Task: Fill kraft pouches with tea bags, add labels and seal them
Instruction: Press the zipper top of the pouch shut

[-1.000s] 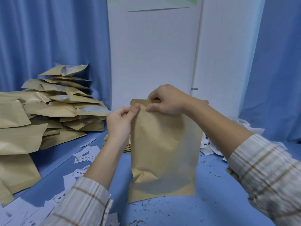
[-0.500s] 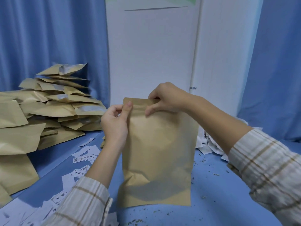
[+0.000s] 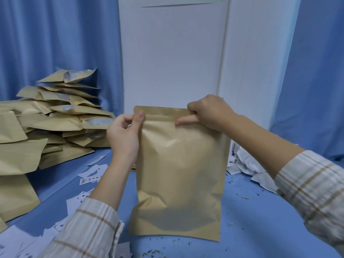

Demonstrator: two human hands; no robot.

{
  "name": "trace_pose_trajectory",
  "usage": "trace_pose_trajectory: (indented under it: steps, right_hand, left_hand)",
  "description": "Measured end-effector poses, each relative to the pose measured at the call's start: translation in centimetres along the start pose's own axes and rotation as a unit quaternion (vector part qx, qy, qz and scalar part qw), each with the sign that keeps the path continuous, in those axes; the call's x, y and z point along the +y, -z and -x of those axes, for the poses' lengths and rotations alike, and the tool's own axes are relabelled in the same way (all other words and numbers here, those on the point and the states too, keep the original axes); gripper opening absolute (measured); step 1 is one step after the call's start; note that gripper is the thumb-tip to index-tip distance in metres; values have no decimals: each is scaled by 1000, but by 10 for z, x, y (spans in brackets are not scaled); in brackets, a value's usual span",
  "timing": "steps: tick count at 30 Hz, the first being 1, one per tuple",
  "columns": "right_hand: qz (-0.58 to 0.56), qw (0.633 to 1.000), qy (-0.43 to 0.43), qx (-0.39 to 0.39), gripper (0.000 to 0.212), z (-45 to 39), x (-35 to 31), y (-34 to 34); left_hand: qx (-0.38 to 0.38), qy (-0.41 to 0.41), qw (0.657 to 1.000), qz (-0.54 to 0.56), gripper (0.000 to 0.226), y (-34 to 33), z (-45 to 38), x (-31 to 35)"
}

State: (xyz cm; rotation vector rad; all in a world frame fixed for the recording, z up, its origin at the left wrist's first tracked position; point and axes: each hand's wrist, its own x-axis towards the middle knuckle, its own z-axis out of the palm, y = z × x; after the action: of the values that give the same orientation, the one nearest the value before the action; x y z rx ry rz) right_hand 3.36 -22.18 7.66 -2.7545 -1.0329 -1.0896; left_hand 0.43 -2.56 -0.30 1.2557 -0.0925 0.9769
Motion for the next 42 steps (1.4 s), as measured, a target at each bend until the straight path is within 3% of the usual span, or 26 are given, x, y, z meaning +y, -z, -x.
trace_pose_trajectory:
  steps: [6,11,15,17,18,20,22,24,26,29,33,36,40,42]
  right_hand:
    - [51,996,-65,20,67,6,16,-8]
    - [131,989,-54,35,64,4,14,-11]
    - [114,993,-28,24,44,-8,-20,-21]
    - [208,971,-64,100,56,-12,-46,-33]
    - [223,956,-106,157,68,-15,-56,-33]
    - [217,942,-114,231,68,-23,-61,-31]
    - [196,954,-117,194,62,-24,-58,-35]
    - [90,986,-78,117,58,-20,-45,-40]
    - [41,988,-67,133,51,-13,-34,-43]
    - [19,985,-104,135,59,-10,-25,-45]
    - [64,983,-134,112,62,4,-2,-36]
    - [73,975,-169,126,64,14,8,-35]
    - [87,964,-200,154,64,16,16,-37]
    - [43,964,-200,169,61,17,19,-39]
  left_hand:
    - [12,6,1000,11,18,2,1,-2]
    - [-146,113,982,24,27,-2,4,-3]
    - [-147,77,986,19,6,-20,12,1]
    - [-129,51,990,15,9,-28,14,2]
    - [-120,47,991,21,11,-29,15,3]
    - [-113,48,992,38,14,-29,16,3]
    - [-118,51,991,39,12,-24,16,3]
    - [-120,46,991,31,9,-17,14,1]
    - [-126,32,991,11,10,-15,13,-1]
    - [-122,16,992,1,14,-15,15,-2]
    - [-101,-2,995,-4,24,0,4,-7]
    - [-117,-9,993,-6,31,1,3,-6]
    - [-177,14,984,9,17,1,3,-7]
    - [-202,24,979,19,15,6,1,-10]
